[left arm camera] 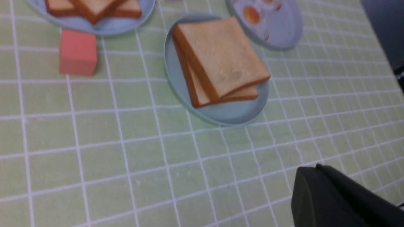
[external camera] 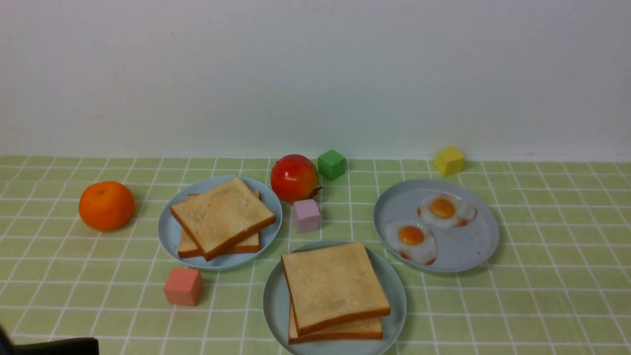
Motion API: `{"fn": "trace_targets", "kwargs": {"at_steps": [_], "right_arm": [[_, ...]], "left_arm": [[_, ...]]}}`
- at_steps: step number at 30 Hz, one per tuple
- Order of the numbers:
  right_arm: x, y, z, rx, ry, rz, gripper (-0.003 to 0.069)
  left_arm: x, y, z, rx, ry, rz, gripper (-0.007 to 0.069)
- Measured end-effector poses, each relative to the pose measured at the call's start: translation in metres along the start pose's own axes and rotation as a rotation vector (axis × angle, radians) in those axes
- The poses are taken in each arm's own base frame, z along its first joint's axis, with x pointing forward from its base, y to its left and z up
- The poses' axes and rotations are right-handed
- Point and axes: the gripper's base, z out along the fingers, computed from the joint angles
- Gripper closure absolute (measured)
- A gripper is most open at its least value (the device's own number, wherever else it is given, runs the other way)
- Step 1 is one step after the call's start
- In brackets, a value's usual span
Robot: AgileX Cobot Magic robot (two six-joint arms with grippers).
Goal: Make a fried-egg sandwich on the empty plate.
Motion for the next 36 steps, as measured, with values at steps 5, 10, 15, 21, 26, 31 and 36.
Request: {"fn": "trace_targets", "kwargs": {"at_steps": [5, 10, 15, 21, 26, 31, 36], "right_arm": [[0.0, 0.0, 0.0, 0.001, -0.001, 0.002, 0.0578], [0.0, 0.0, 0.0, 0.002, -0.003, 0.002, 0.0573], [0.0, 0.0, 0.0, 0.002, -0.005, 0.002, 0.0566], [0.0, 0.0, 0.0, 0.002, -0.004, 0.002, 0.0557], [0.0, 0.0, 0.0, 0.002, -0.006, 0.002, 0.055], [0.0, 0.0, 0.0, 0.003, -0.004, 0.003, 0.0543], [0.0, 0.0, 0.0, 0.003, -0.004, 0.003, 0.0536]], "left_arm": [[0.001, -0.002, -0.007, 0.017, -0.037, 0.009, 0.0638], [0.001, -0.001, -0.007, 0.017, -0.033, 0.009, 0.0638], [0.002, 0.006, -0.007, -0.042, -0.069, 0.103, 0.0638], [0.03, 0.043, -0.016, -0.292, -0.277, 0.191, 0.0638], [0.074, 0.081, 0.006, -0.392, -0.374, 0.204, 0.0638], [0.109, 0.107, 0.036, -0.4, -0.296, 0.177, 0.0638], [0.109, 0.106, 0.038, -0.377, -0.327, 0.167, 0.0638]]}}
